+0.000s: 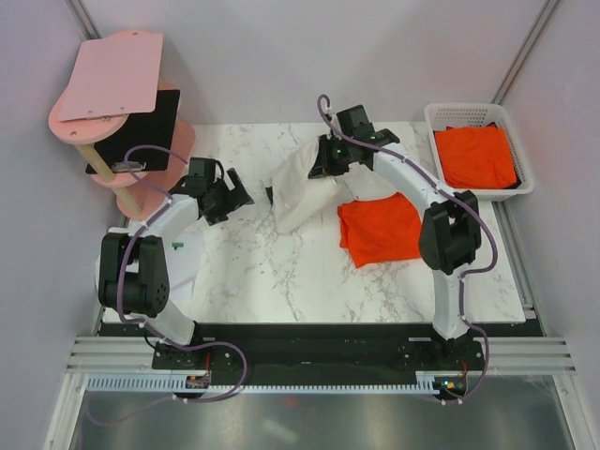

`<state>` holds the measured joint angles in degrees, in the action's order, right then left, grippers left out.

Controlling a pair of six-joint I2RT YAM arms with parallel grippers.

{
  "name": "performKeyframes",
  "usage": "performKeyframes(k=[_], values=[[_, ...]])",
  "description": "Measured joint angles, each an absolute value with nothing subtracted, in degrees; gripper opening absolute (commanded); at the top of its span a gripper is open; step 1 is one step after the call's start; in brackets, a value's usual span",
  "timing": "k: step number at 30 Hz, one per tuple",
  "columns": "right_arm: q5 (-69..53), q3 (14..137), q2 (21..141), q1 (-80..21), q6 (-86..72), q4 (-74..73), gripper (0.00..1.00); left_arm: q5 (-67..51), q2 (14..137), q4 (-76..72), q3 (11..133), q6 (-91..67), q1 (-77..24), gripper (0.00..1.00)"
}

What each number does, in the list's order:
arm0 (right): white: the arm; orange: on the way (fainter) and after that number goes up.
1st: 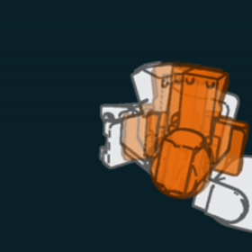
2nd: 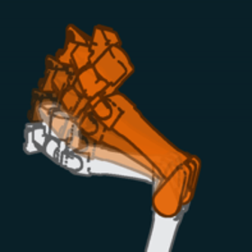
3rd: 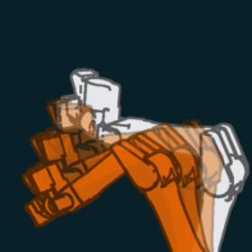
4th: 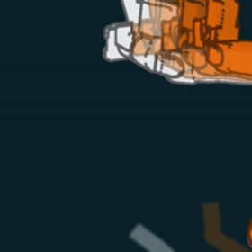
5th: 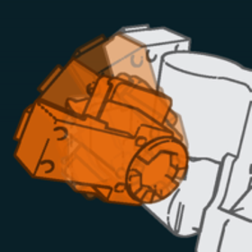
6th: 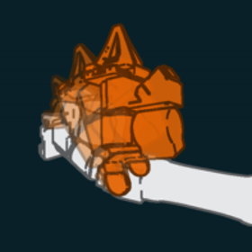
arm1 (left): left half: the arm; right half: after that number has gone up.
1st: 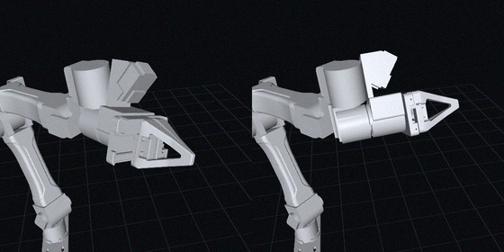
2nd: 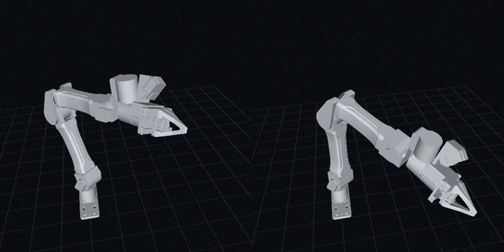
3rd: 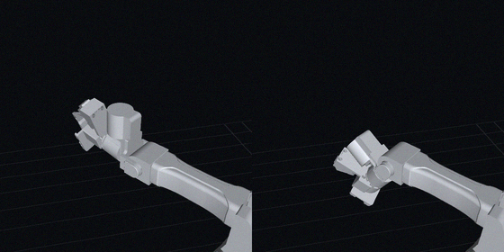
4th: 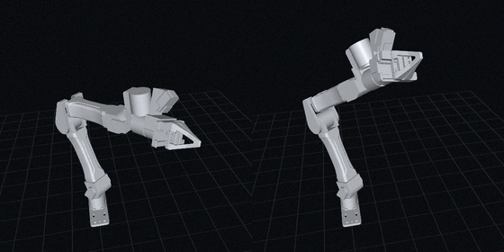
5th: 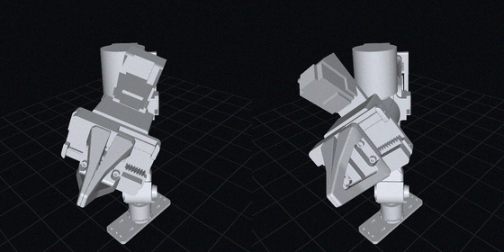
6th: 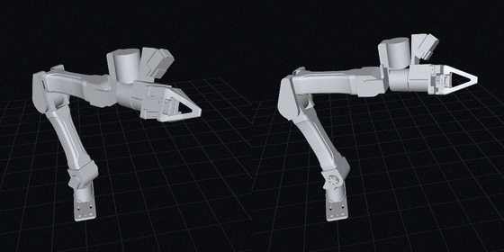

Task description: Fold and stack the t-shirts

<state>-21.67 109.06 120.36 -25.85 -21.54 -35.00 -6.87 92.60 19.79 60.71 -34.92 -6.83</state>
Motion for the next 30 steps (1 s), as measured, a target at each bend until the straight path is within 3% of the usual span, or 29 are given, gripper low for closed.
performKeyframes(k=[12,30], values=[[-12.71,96.27,102.39,-23.62,-16.58,-43.81,0.02,-6.52,92.62,21.06,57.23,-34.89,-6.83,1.0],[-3.16,79.15,90.04,-12.62,-14.68,-51.31,0.05,-6.68,94.59,21.02,56.88,-34.87,-6.83,0.99]])
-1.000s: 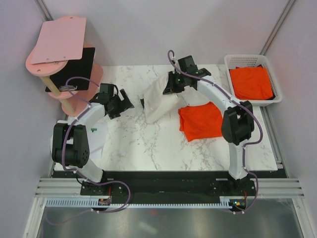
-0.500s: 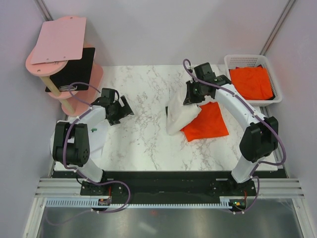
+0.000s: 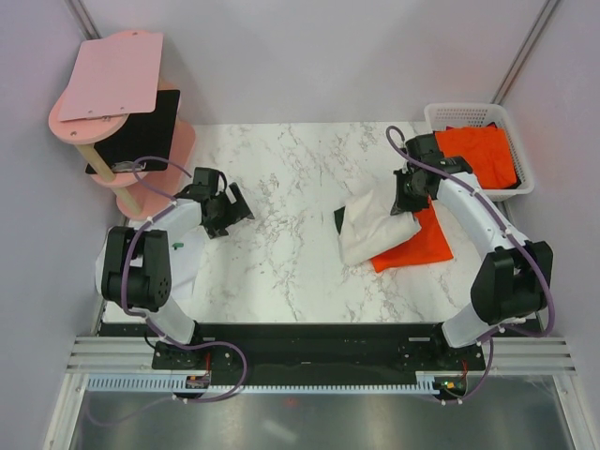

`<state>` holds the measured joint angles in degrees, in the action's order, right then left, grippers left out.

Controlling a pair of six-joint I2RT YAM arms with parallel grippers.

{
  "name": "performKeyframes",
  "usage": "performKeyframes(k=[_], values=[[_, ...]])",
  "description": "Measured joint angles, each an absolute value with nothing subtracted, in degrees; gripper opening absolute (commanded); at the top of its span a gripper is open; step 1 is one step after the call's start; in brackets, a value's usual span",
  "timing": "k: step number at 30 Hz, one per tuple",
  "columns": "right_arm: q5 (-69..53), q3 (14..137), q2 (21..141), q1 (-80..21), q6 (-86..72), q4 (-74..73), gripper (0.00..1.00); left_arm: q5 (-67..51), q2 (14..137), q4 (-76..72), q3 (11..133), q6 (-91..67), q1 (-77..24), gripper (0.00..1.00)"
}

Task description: Fold and stack the t-shirts

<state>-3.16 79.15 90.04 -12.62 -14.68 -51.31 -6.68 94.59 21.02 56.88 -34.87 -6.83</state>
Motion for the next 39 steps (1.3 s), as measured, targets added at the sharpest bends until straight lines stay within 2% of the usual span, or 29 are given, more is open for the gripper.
performKeyframes(k=[6,11,19,30,39], values=[[-0.84,75.79,90.89,-10.17,-14.31,-51.77,0.04,-7.22,95.29,20.93,56.88,-34.85,-6.83,0.99],[-6.7,75.7,90.72,-10.02,-13.65,-50.63,0.03,-7.7,96.33,20.93,56.88,-34.85,-6.83,0.99],[-9.74,81.95,87.09,-11.81,-11.73,-52.27,0.02,-8.1,97.14,20.47,56.86,-34.85,-6.83,0.99],[-0.47,80.51,82.48,-9.85,-11.73,-55.33,0.03,-9.1,97.6,19.07,56.86,-34.83,-6.83,0.98],[8.73,75.02,89.6,-6.02,-12.21,-55.22,0.09,-9.41,97.84,18.37,56.86,-34.83,-6.9,0.98]])
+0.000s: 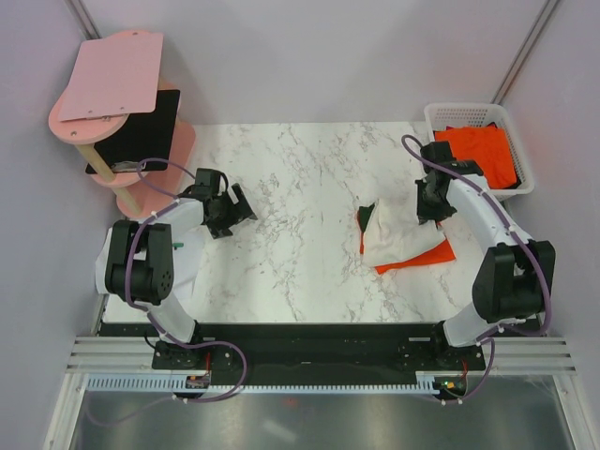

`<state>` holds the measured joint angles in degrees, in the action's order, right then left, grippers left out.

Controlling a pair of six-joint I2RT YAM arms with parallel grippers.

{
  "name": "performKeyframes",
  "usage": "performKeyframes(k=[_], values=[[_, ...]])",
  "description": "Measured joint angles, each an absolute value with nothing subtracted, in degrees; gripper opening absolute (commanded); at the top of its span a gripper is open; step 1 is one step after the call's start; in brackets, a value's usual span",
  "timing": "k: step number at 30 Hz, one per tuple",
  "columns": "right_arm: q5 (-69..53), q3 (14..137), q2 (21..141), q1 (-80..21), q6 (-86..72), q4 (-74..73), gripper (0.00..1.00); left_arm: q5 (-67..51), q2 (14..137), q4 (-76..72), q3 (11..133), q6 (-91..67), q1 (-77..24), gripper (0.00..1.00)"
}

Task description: Fold and stack the t-shirts

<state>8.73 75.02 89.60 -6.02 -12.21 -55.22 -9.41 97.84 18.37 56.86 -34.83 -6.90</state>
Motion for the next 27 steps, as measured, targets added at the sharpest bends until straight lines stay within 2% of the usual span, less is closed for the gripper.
performKeyframes(k=[3,4,6,7,8,14,20,27], values=[[12.03,75.07,91.79,-6.15,-12.8,-55.35,0.33,-9.45,97.86,18.13,56.86,-34.83,-7.07,0.98],[13.47,75.2,92.49,-6.22,-13.32,-55.46,0.52,-9.45,97.86,17.96,56.86,-34.83,-7.18,0.98],[16.14,75.59,93.54,-6.22,-14.46,-55.72,0.7,-9.63,97.86,17.17,56.71,-34.79,-7.7,0.98],[17.61,75.72,93.73,-6.22,-14.83,-55.68,0.89,-9.67,97.86,16.73,56.55,-34.74,-8.14,0.98],[18.94,75.72,93.71,-6.22,-15.18,-55.46,0.98,-9.72,97.86,16.29,56.47,-34.68,-8.73,0.98],[23.27,71.9,85.49,-6.28,-15.49,-50.43,0.98,-9.69,97.86,13.96,55.9,-34.57,-16.45,0.98],[21.61,70.85,73.17,-6.61,-14.7,-46.72,0.98,-9.8,98.0,13.63,56.25,-34.94,-31.16,0.97],[16.29,66.89,76.14,-6.98,-14.57,-42.87,0.98,-12.62,100.97,13.06,62.35,-37.12,-39.11,0.95]])
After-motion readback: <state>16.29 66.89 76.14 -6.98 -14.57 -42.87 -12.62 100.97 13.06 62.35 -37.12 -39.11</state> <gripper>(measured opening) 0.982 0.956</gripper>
